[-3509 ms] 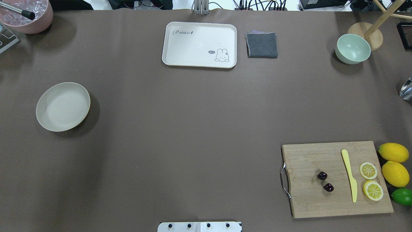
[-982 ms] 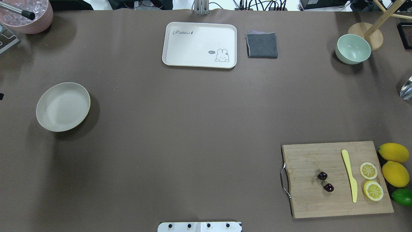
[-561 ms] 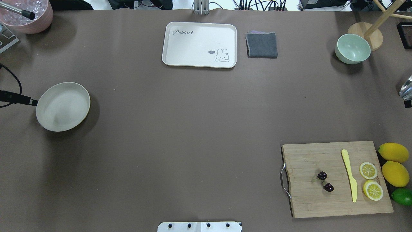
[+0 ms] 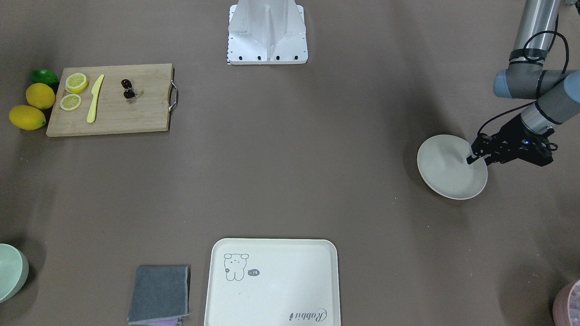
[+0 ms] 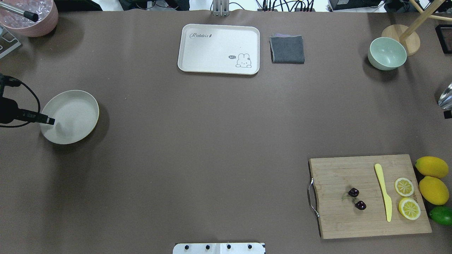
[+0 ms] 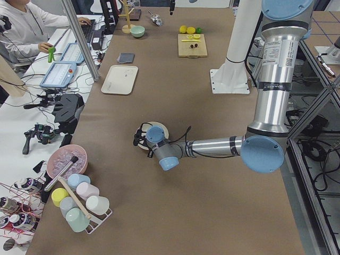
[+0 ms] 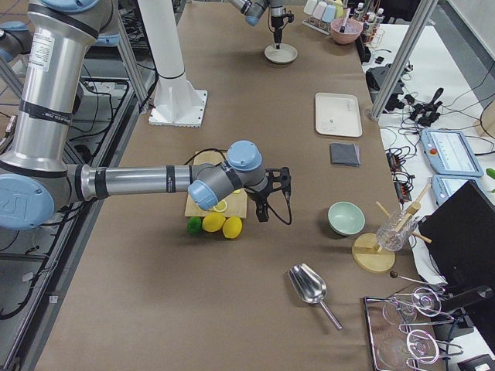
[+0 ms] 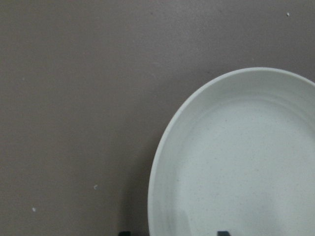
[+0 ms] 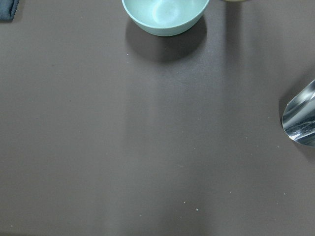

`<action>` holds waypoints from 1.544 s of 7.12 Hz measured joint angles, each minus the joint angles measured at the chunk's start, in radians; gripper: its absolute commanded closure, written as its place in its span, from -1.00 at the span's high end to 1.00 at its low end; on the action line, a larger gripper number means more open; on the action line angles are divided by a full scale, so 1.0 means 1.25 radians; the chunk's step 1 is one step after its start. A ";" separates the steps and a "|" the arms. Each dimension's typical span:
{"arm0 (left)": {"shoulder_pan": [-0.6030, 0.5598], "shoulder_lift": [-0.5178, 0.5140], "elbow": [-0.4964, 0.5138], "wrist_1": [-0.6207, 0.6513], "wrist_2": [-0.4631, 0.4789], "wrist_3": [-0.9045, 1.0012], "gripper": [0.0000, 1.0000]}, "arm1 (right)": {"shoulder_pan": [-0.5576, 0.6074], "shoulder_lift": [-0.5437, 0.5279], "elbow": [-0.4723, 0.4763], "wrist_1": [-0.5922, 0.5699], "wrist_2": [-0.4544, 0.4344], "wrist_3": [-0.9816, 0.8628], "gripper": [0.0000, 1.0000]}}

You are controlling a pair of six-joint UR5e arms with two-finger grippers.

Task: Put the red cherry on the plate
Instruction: 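Push the white plate with the left gripper toward the table center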

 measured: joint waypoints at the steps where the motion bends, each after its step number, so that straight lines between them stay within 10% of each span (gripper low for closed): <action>1: 0.003 -0.001 -0.005 -0.008 0.000 -0.019 -1.00 | 0.000 0.000 0.001 0.000 -0.001 0.000 0.98; 5: 0.051 -0.037 -0.122 -0.059 0.016 -0.317 -1.00 | 0.001 -0.011 0.005 0.009 -0.008 -0.002 0.98; 10: 0.380 -0.277 -0.243 0.201 0.341 -0.546 -1.00 | 0.000 -0.016 0.007 0.012 -0.008 0.004 0.98; 11: 0.423 -0.318 -0.241 0.255 0.385 -0.555 -0.19 | 0.000 -0.016 0.007 0.012 -0.008 0.006 0.98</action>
